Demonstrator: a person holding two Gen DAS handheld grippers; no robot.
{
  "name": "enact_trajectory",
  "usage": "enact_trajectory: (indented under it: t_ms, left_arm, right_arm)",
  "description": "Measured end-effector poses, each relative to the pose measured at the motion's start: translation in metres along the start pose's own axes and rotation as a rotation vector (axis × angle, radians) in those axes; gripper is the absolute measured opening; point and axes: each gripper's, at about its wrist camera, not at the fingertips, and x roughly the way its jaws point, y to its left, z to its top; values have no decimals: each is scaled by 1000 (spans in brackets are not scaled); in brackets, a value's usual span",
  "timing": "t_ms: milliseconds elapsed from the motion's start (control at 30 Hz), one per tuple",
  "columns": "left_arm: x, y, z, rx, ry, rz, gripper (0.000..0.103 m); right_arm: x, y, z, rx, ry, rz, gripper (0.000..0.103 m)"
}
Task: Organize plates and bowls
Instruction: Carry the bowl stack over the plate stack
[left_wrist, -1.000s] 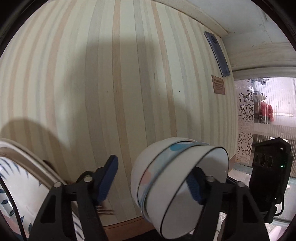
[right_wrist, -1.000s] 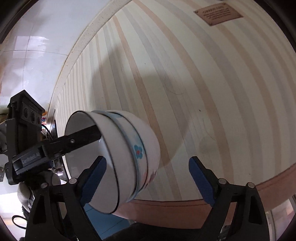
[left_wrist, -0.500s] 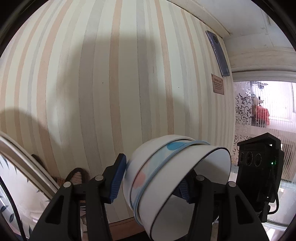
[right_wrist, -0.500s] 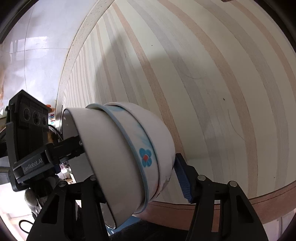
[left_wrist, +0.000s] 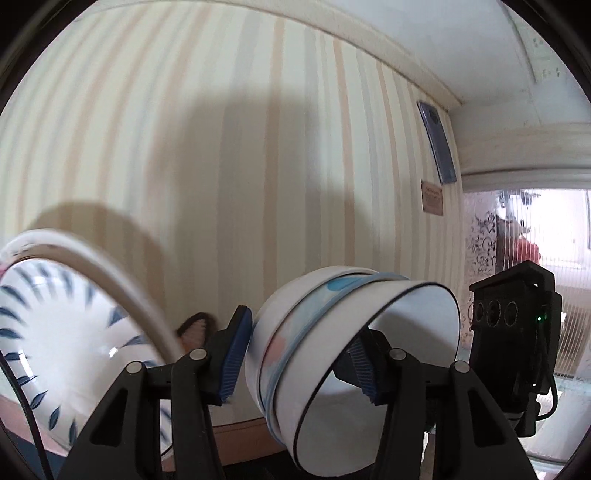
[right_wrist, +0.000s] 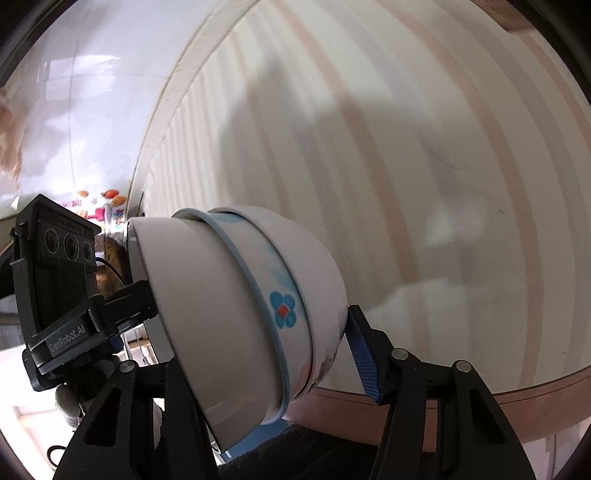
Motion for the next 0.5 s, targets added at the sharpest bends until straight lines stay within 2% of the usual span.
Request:
enact_trajectory:
  t_ms: [233,500]
  left_arm:
    - [-49,38,-3,-25,-83,8,48]
    - [-86,96,-8,-48,-124,37,48]
  right_arm:
    - [14,62,-9,-101,20,4,58]
    - [73,126,-17,-150,29,8,58]
